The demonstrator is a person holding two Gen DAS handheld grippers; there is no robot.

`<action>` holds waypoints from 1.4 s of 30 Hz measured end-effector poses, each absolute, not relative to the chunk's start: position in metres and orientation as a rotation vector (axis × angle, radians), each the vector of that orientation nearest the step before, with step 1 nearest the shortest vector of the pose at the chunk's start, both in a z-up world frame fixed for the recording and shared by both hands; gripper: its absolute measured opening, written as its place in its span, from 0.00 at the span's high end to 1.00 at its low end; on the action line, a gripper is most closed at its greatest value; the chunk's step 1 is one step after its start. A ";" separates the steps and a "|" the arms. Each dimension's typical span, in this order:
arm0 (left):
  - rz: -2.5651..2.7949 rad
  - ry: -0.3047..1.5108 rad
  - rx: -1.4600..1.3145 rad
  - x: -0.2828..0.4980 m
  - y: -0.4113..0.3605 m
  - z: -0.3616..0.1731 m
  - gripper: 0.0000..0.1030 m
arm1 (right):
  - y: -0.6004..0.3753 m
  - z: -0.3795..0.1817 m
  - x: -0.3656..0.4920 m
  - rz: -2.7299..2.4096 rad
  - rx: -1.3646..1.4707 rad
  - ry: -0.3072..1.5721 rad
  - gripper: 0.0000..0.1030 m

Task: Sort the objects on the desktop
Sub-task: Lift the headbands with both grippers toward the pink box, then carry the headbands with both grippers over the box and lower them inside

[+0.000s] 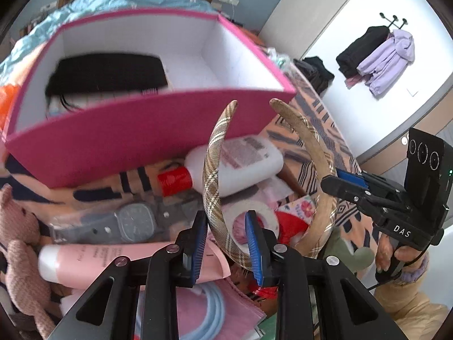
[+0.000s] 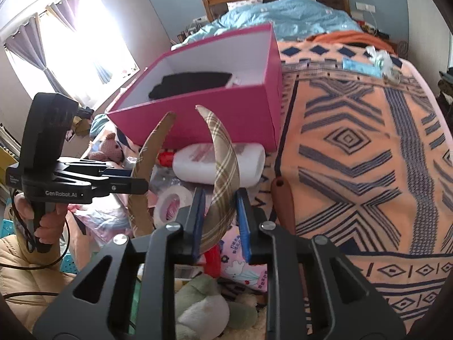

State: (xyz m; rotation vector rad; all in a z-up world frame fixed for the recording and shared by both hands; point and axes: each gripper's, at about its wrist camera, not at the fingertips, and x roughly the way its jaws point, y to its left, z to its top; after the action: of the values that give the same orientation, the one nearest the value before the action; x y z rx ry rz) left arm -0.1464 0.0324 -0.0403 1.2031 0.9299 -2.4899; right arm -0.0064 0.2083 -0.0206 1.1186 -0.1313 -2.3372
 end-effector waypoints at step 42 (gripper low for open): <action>-2.492 0.794 0.920 -0.158 -0.035 0.034 0.74 | 0.179 0.052 -0.070 -2.406 0.862 -0.037 0.78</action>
State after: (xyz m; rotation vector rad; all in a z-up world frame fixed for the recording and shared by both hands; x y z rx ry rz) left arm -0.1580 -0.0355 0.0336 0.9205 0.7943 -2.4923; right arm -0.0702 0.1788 0.0521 0.8617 -0.0369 -2.4060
